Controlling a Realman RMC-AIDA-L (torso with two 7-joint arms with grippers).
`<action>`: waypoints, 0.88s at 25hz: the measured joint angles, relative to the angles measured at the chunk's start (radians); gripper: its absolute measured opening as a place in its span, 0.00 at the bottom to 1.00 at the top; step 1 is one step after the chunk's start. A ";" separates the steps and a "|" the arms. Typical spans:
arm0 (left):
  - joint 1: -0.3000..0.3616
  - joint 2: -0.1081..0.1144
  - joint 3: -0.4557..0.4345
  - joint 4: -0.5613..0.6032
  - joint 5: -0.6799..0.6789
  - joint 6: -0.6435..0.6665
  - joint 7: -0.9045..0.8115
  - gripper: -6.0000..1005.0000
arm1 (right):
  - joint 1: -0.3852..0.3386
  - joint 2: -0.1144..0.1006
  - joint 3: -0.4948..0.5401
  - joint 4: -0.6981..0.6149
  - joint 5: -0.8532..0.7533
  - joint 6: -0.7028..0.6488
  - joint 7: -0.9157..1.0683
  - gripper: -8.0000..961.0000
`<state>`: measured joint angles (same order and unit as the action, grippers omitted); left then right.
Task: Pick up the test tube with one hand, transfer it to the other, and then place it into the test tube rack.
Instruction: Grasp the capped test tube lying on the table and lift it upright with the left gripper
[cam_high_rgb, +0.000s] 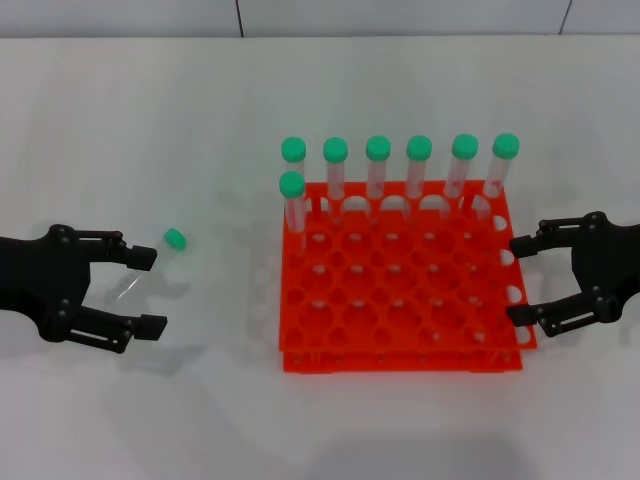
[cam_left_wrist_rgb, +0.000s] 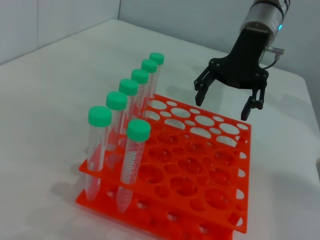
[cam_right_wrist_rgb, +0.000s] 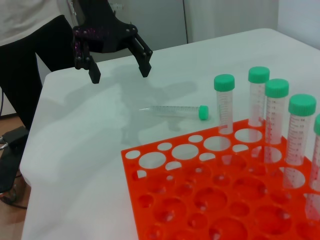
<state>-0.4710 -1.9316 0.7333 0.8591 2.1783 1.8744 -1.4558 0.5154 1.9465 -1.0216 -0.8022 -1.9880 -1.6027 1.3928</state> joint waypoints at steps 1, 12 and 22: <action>0.000 0.000 0.000 0.000 0.000 0.000 0.000 0.88 | 0.000 0.000 0.000 0.000 0.000 0.000 0.000 0.90; 0.000 0.000 0.000 0.000 0.000 -0.002 0.000 0.88 | 0.000 0.003 0.000 0.000 0.000 0.000 0.000 0.90; 0.001 0.000 0.000 0.000 0.000 -0.001 0.000 0.88 | 0.000 0.005 0.000 0.000 0.000 0.000 0.000 0.90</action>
<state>-0.4702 -1.9312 0.7332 0.8591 2.1782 1.8730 -1.4558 0.5155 1.9513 -1.0216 -0.8022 -1.9880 -1.6030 1.3928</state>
